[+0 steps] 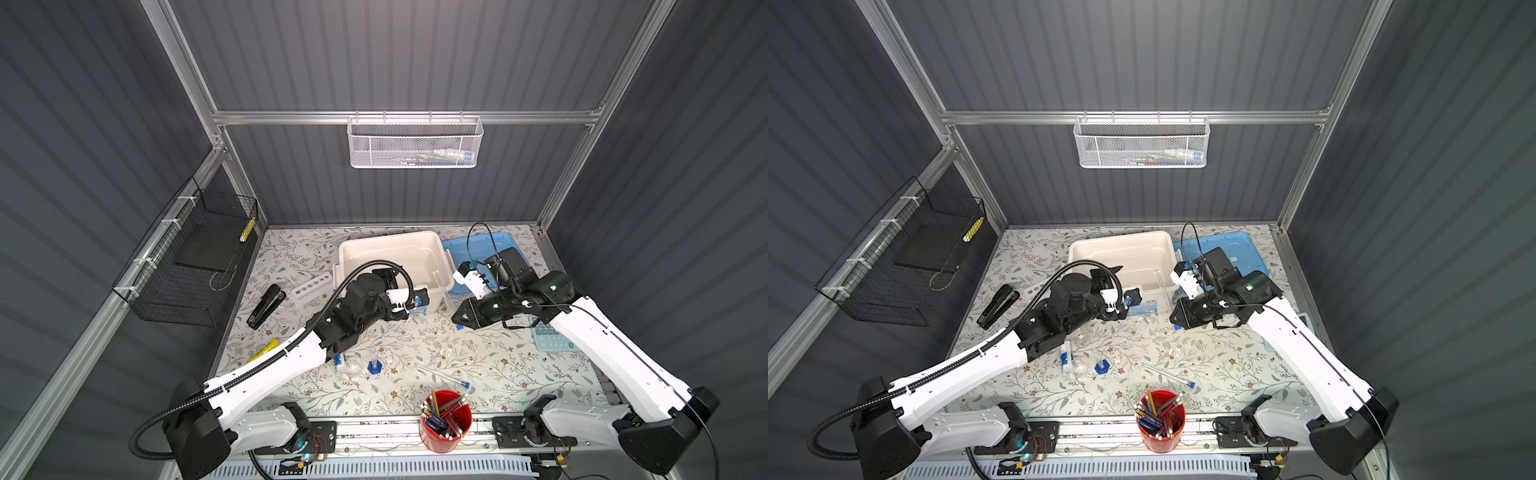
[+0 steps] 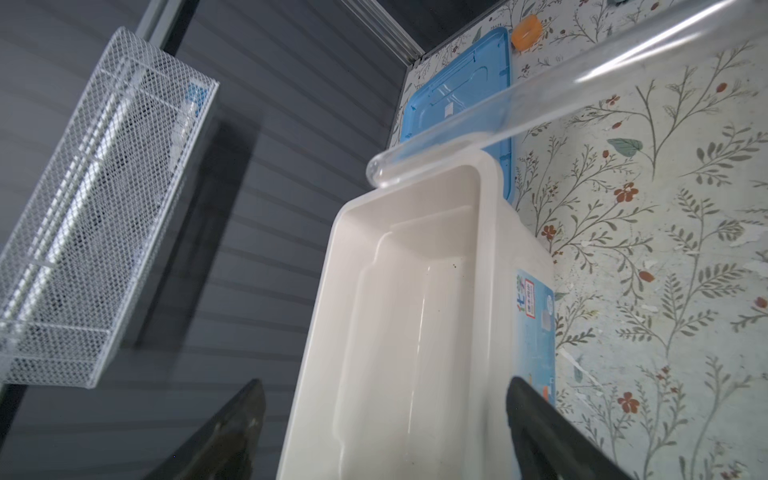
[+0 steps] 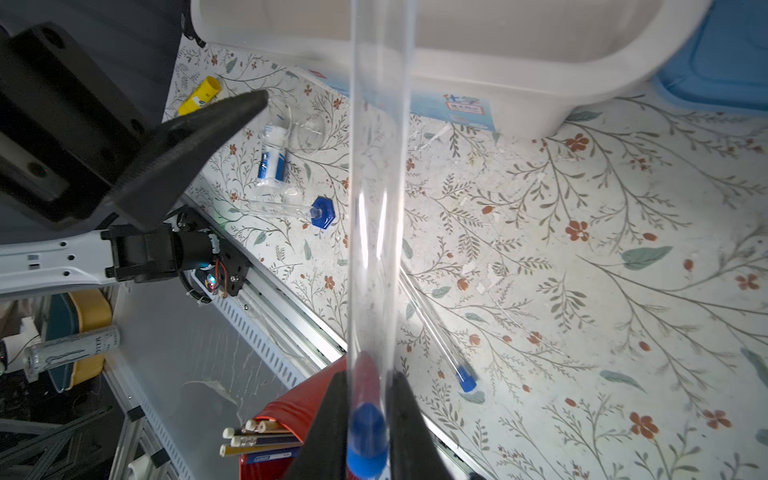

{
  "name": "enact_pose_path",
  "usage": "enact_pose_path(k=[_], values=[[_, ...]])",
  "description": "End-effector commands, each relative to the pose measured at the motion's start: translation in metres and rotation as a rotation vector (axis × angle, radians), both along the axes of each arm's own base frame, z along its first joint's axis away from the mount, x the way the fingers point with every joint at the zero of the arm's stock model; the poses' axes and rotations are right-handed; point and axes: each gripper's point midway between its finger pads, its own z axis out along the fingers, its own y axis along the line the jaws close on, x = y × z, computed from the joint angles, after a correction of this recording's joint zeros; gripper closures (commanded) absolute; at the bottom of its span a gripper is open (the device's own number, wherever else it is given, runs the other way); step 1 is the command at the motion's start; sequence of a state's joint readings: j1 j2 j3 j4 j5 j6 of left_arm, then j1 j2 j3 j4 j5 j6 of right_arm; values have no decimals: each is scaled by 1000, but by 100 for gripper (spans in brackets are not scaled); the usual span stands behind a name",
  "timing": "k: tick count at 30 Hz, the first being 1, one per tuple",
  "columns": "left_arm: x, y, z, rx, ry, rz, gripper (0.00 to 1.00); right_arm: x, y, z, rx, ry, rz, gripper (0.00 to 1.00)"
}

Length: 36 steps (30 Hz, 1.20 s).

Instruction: Organize the chemistry lab equipment

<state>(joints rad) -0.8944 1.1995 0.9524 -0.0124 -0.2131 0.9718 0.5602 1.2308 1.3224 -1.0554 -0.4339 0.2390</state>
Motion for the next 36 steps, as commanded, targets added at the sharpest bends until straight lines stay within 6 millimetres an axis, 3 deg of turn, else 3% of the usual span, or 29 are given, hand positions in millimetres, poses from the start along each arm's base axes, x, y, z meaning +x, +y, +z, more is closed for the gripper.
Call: enact_pose_path(k=[1, 15, 27, 36], values=[[-2, -1, 0, 146, -164, -29, 10, -13, 7, 8, 37, 39, 69, 83], [-19, -29, 5, 325, -383, -123, 20, -23, 16, 13, 75, 91, 145, 83], [-31, -35, 2, 341, -412, -180, 26, -33, 17, 9, 70, 120, 198, 84], [-59, -33, 13, 213, -294, -274, 29, -37, 18, 11, 82, 94, 249, 84]])
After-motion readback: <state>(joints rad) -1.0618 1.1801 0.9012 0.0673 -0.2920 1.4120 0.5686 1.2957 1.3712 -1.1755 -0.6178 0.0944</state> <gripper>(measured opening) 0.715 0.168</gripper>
